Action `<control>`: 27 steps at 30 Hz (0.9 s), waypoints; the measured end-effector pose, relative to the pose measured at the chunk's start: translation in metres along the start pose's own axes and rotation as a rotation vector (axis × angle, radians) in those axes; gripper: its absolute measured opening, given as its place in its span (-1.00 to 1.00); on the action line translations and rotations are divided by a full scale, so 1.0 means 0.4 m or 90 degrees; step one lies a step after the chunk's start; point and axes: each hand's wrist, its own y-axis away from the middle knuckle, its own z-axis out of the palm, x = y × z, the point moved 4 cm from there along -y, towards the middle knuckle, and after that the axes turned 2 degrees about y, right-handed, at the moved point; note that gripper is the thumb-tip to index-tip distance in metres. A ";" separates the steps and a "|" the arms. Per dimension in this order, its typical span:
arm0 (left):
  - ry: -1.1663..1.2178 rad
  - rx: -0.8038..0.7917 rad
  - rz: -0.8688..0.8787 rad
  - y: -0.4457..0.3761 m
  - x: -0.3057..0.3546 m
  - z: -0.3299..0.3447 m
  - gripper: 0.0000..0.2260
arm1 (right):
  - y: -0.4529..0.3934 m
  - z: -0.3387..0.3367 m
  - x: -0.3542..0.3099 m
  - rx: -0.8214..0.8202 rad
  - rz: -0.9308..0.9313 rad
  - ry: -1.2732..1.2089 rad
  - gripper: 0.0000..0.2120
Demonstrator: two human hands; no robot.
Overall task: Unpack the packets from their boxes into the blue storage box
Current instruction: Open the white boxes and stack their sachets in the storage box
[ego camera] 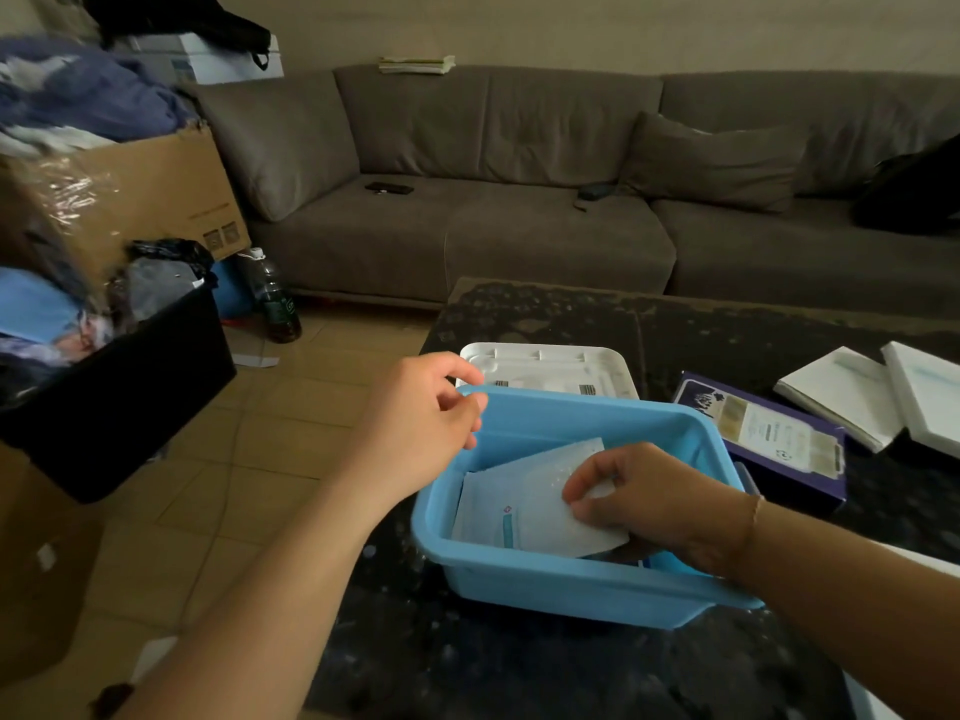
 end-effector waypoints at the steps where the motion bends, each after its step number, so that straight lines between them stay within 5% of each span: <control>1: -0.010 -0.014 0.001 -0.001 0.002 0.006 -0.90 | -0.002 0.004 -0.002 -0.017 -0.009 0.038 -0.91; 5: -0.105 -0.080 0.046 0.001 0.020 0.042 -0.91 | 0.005 -0.002 -0.007 -0.096 -0.068 0.391 -0.49; 9: -0.279 -0.229 0.059 0.010 0.042 0.097 -0.89 | 0.010 -0.020 -0.009 -0.118 -0.043 0.508 -0.18; 16: -0.501 -0.495 -0.005 0.027 0.046 0.172 -0.71 | -0.013 -0.007 0.006 -0.144 -0.029 0.590 -0.41; 23: -0.513 -0.474 -0.007 0.024 0.042 0.184 -0.71 | -0.014 -0.005 0.007 -0.195 -0.055 0.608 -0.67; 27: -0.516 -0.387 0.028 0.018 0.060 0.183 -0.81 | 0.011 -0.035 -0.023 -0.133 -0.102 0.606 -0.71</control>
